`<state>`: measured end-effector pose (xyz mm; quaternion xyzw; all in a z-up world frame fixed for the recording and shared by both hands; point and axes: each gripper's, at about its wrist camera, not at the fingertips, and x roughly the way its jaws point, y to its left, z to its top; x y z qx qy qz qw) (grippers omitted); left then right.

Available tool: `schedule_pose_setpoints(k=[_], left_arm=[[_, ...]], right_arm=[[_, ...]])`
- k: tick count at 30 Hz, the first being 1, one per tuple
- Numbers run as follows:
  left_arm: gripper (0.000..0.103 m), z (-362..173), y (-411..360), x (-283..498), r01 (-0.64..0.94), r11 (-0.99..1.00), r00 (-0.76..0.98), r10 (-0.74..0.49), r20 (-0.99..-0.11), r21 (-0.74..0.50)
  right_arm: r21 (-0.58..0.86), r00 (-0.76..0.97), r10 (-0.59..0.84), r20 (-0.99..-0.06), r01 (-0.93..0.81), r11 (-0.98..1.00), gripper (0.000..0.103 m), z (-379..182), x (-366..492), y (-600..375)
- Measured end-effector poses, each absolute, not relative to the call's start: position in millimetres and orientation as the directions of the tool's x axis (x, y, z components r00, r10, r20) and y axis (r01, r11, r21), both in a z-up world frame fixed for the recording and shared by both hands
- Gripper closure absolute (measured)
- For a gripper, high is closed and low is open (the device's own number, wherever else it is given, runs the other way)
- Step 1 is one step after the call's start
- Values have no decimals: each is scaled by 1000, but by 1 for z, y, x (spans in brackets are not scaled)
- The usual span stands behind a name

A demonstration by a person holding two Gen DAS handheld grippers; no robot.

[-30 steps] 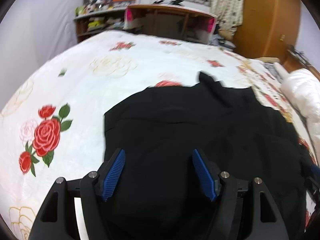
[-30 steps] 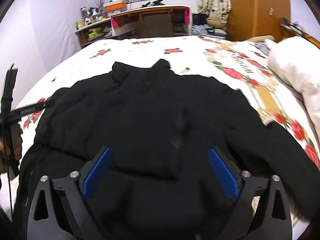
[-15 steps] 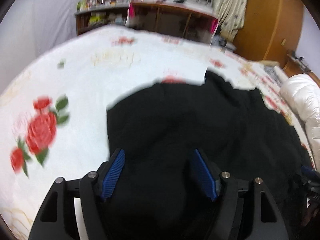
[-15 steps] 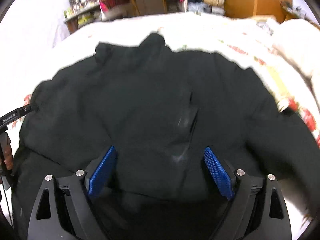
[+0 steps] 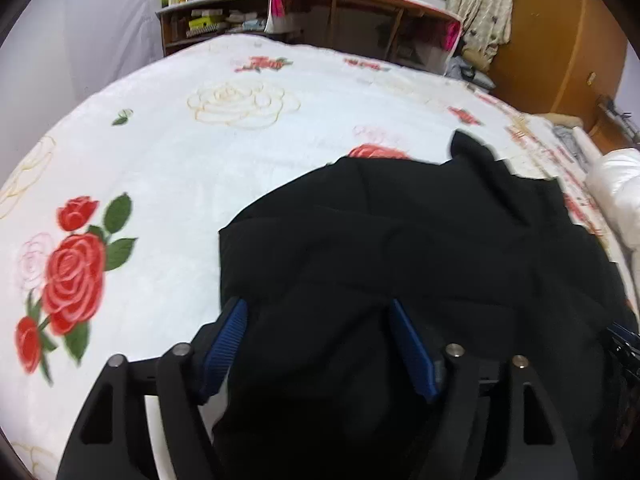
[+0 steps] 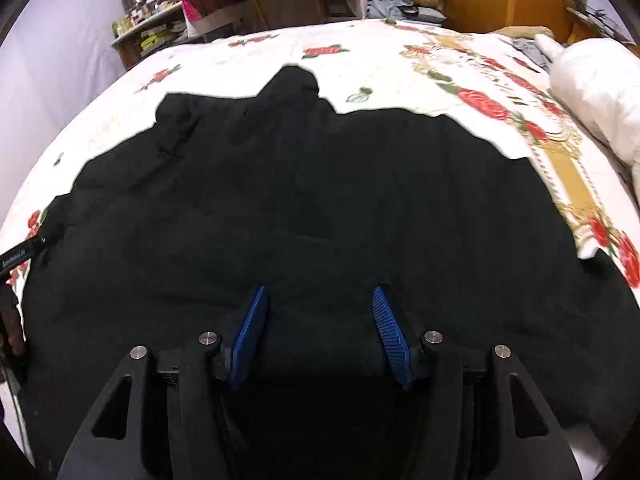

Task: Fold large clothes
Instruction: 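Release the sleeve and smooth it flat with the left gripper, then grasp the other black sleeve cuff with the right gripper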

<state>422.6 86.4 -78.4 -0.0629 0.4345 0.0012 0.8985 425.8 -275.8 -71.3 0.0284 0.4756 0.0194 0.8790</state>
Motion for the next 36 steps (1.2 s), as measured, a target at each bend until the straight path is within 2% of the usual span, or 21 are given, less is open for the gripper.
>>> schedule_pose_setpoints(k=[5,9,12,22,28,34,36], left_arm=[[29,-72,75,371,10,992,636,-105,-765,-128],[30,-83,59,347,13,999,597,-36,-802,-35],[30,-61,52,317,29,996,622,-82,-779,-81],[30,-7,30,212,67,991,667,-130,-733,-115],[30,3,14,168,107,991,658,-134,-741,-85],[30,3,-10,162,139,987,635,-152,-758,-82],[30,4,-23,166,162,984,630,-161,-759,-74]], right_arm=[[98,591,99,-800,-35,995,47,-59,372,-269],[128,521,116,-846,-13,992,47,-82,356,-275],[105,543,89,-835,-1,994,47,-66,330,-282],[98,614,71,-786,9,995,47,-8,212,-297],[136,641,51,-766,84,987,47,6,160,-320],[179,640,-5,-769,223,958,46,-1,136,-368],[212,645,-29,-763,293,932,35,-5,132,-397]])
